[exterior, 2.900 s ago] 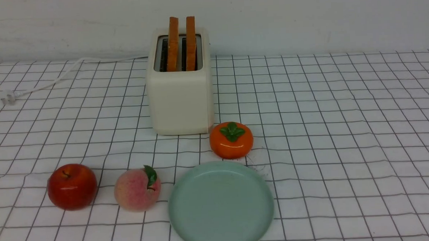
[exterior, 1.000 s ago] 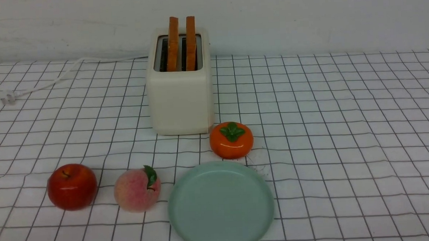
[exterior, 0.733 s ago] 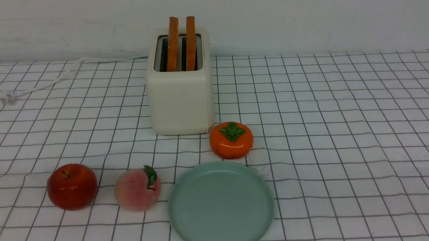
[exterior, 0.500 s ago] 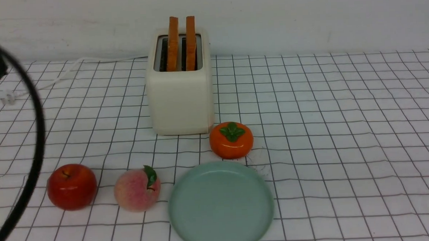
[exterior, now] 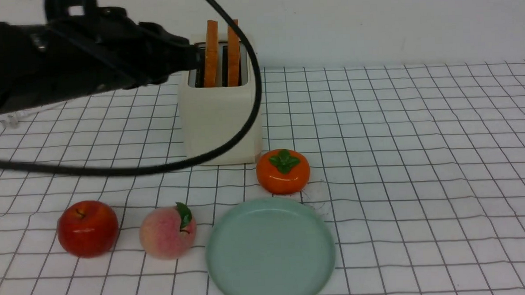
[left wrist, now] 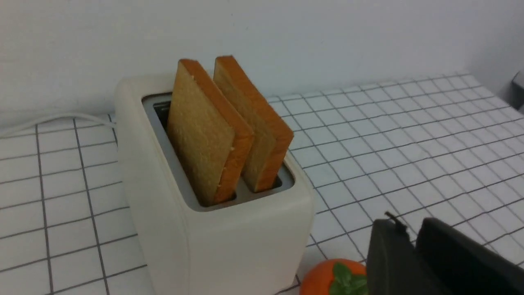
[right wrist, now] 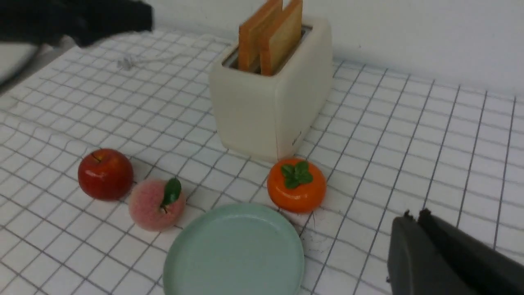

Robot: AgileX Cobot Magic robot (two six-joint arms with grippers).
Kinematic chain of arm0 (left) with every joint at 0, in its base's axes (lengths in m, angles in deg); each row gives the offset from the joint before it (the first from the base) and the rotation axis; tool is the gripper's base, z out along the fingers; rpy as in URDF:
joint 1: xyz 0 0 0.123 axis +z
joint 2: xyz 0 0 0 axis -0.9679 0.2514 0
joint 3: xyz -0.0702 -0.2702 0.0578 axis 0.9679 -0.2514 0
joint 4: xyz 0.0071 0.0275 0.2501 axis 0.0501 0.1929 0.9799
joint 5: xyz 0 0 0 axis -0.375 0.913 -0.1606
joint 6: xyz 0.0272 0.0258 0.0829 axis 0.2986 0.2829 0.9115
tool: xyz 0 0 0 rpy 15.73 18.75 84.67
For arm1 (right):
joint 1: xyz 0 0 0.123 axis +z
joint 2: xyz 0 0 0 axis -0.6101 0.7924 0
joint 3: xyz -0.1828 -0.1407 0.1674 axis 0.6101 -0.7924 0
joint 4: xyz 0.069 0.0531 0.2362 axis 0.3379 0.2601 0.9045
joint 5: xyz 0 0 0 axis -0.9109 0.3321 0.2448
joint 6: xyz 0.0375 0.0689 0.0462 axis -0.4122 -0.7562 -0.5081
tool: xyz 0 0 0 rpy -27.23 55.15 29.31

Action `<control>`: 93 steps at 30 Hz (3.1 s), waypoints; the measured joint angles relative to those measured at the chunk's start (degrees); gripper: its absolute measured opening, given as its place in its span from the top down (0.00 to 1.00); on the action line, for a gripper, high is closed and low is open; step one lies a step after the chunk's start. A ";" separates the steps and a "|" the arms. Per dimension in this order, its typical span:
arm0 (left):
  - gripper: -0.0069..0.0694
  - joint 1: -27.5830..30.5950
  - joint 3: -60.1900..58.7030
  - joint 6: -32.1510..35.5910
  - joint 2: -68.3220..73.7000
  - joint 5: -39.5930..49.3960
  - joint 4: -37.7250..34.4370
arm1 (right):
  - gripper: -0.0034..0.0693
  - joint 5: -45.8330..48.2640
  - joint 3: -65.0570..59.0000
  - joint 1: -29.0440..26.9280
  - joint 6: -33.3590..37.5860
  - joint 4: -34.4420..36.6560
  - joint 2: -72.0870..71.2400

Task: Take toasted bread from bread machine on white checkered table place on plate.
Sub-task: 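Reach for a toast slice standing in the toaster with the left gripper, then place the slice of bread on the plate with the left gripper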

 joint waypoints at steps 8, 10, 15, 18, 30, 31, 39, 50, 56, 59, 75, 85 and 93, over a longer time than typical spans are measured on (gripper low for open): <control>0.35 0.00 10.89 0.81 16.20 -6.24 0.00 | 0.92 -0.72 3.34 0.00 1.88 1.77 -0.06; 0.33 0.00 12.82 2.69 19.18 -8.38 0.00 | 0.91 -0.11 3.39 0.00 1.88 1.77 -0.06; 0.35 0.00 16.46 5.83 24.24 -12.60 -0.05 | 0.90 0.62 3.39 0.00 1.94 1.83 -0.06; 0.37 0.00 18.18 6.10 25.95 -13.68 -0.05 | 0.90 0.82 3.39 0.00 2.01 1.83 -0.06; 0.56 0.00 22.57 6.19 31.82 -19.96 -0.28 | 0.88 2.08 3.45 0.00 2.16 1.83 -0.06; 0.61 0.00 22.58 6.19 31.82 -20.33 -0.28 | 0.88 2.14 3.45 0.00 2.16 1.83 -0.06; 0.79 0.00 22.79 6.19 31.82 -20.56 -0.40 | 0.88 2.32 3.45 0.00 2.16 1.94 -0.06; 0.79 0.00 25.53 6.19 20.80 -16.32 -1.65 | 0.94 2.02 3.45 0.00 2.73 1.94 -0.06; 0.79 0.00 25.63 4.87 9.01 3.28 -3.83 | 0.96 2.26 3.45 0.00 2.73 1.94 -0.06; 0.79 0.00 25.63 -0.09 4.10 17.65 -3.12 | 0.96 3.67 3.45 0.00 2.73 1.94 -0.06; 0.79 -0.01 -1.90 -1.04 5.07 32.79 -13.04 | 0.95 18.11 3.47 0.00 1.96 4.13 -3.67; 0.79 -0.01 -3.07 7.26 16.02 31.62 -24.39 | 0.95 31.81 3.52 0.00 -5.43 0.87 -4.14; 0.73 -0.01 -3.07 8.17 20.22 30.51 -24.57 | 0.95 32.09 3.52 0.00 -5.83 0.23 -6.30</control>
